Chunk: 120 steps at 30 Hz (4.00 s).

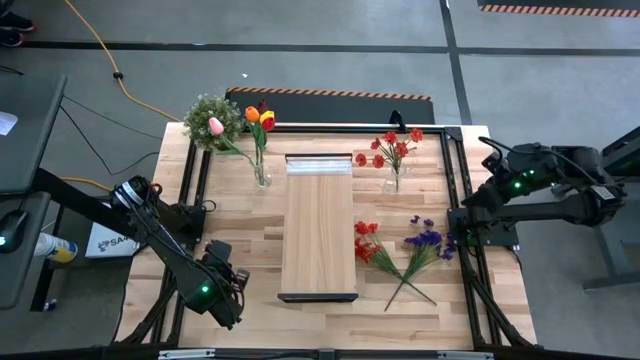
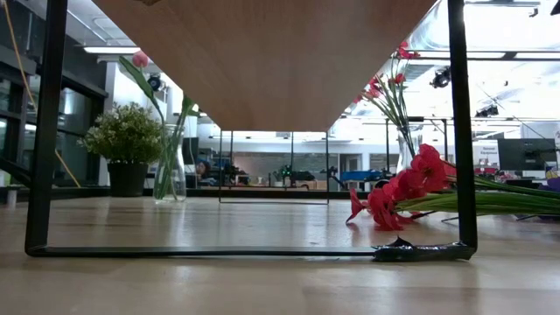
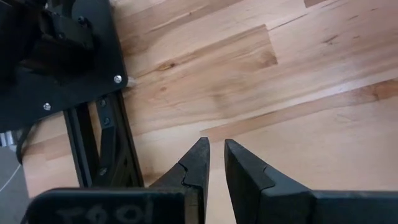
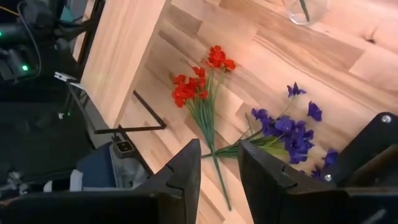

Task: Pick and place flowers into a vace then onto a shelf
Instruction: Put the orange flowers into the right transparent vase

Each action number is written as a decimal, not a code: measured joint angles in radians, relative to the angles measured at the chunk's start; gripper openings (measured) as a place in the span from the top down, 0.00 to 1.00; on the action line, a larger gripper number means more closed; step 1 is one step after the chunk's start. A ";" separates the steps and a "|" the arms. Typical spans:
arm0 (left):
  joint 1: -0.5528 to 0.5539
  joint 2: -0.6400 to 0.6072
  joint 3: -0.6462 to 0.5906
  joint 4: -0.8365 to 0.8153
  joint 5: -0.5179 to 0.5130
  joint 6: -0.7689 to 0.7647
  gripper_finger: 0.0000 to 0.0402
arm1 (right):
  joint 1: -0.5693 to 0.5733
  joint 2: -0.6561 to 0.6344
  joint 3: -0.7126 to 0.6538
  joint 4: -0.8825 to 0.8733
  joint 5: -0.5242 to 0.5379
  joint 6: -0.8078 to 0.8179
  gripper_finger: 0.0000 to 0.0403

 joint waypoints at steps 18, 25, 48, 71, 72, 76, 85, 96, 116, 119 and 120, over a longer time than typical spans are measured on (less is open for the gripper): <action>0.000 0.000 0.000 0.017 -0.018 0.000 0.79 | 0.031 0.000 -0.333 0.392 -0.253 -0.061 0.76; 0.000 0.000 0.000 0.017 -0.007 0.000 0.79 | 0.164 0.000 -0.441 0.570 -0.219 -0.004 0.76; 0.000 0.000 0.000 0.008 -0.007 0.003 0.79 | 0.687 0.191 -0.485 0.919 0.177 0.058 0.75; 0.000 0.000 0.000 0.012 -0.007 0.004 0.79 | 0.797 0.485 -0.484 0.789 0.294 0.217 0.76; 0.000 0.000 0.000 0.012 -0.007 0.004 0.79 | 0.799 0.498 -0.484 0.789 0.293 0.216 0.76; 0.000 0.000 0.000 0.011 -0.007 0.004 0.79 | 0.799 0.551 -0.484 0.788 0.289 0.201 0.76; 0.000 0.000 0.000 0.011 -0.007 0.015 0.79 | 0.799 0.616 -0.484 0.813 0.312 0.191 0.76; 0.000 0.000 0.000 0.011 -0.007 0.016 0.79 | 0.798 0.701 -0.484 0.921 0.330 0.180 0.76; 0.000 0.000 0.000 0.012 -0.011 0.061 0.79 | 0.738 0.854 -0.484 1.022 0.246 0.179 0.76; 0.000 0.000 0.000 0.012 -0.011 0.061 0.79 | 0.729 0.878 -0.484 1.022 0.230 0.172 0.76; 0.000 0.000 0.000 0.012 -0.011 0.061 0.79 | 0.727 0.886 -0.484 1.021 0.229 0.171 0.76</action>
